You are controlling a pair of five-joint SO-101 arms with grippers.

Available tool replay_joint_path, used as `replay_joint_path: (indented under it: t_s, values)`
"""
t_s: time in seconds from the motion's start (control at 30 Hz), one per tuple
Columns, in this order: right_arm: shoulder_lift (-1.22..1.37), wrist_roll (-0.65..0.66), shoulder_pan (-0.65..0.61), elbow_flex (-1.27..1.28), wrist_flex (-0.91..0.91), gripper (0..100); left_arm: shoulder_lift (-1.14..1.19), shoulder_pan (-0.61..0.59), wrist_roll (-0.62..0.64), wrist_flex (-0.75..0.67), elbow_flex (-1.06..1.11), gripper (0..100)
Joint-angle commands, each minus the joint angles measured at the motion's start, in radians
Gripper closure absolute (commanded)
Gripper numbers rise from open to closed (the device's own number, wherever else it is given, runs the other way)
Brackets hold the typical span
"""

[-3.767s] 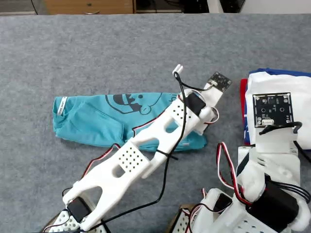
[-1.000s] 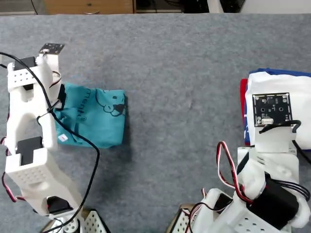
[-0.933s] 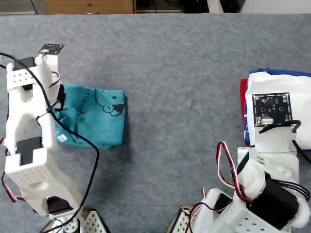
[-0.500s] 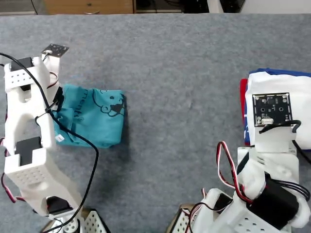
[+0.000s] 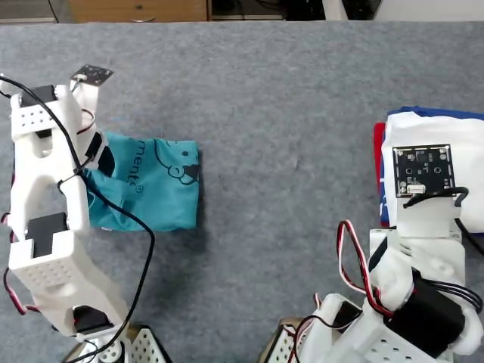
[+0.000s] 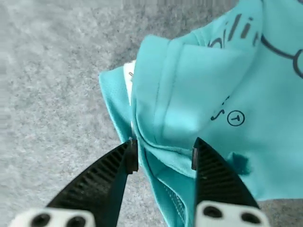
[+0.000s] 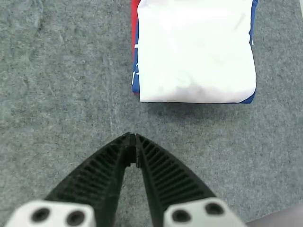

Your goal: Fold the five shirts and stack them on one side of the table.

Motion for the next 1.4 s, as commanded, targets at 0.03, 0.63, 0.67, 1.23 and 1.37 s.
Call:
replay_joint_path:
  t_s: [0.03, 0.63, 0.67, 1.23, 1.37]
  values:
    - [-0.001, 0.005, 0.008, -0.001, 0.014, 99.4, -0.062, -0.031, -0.008, -0.002, -0.126, 80]
    - [-0.001, 0.005, 0.013, 0.001, 0.014, 99.4, -0.018, 0.074, 0.161, -0.180, -0.038, 98]
    - [-0.001, 0.005, 0.013, 0.001, 0.014, 99.4, -0.012, 0.071, 0.161, -0.216, -0.018, 98]
    - [-0.001, 0.003, 0.013, 0.001, 0.014, 99.4, 0.101, -0.120, 0.081, -0.354, -0.009, 98]
    - [-0.001, 0.003, 0.013, 0.001, 0.014, 99.4, 0.044, -0.104, 0.083, -0.173, -0.164, 98]
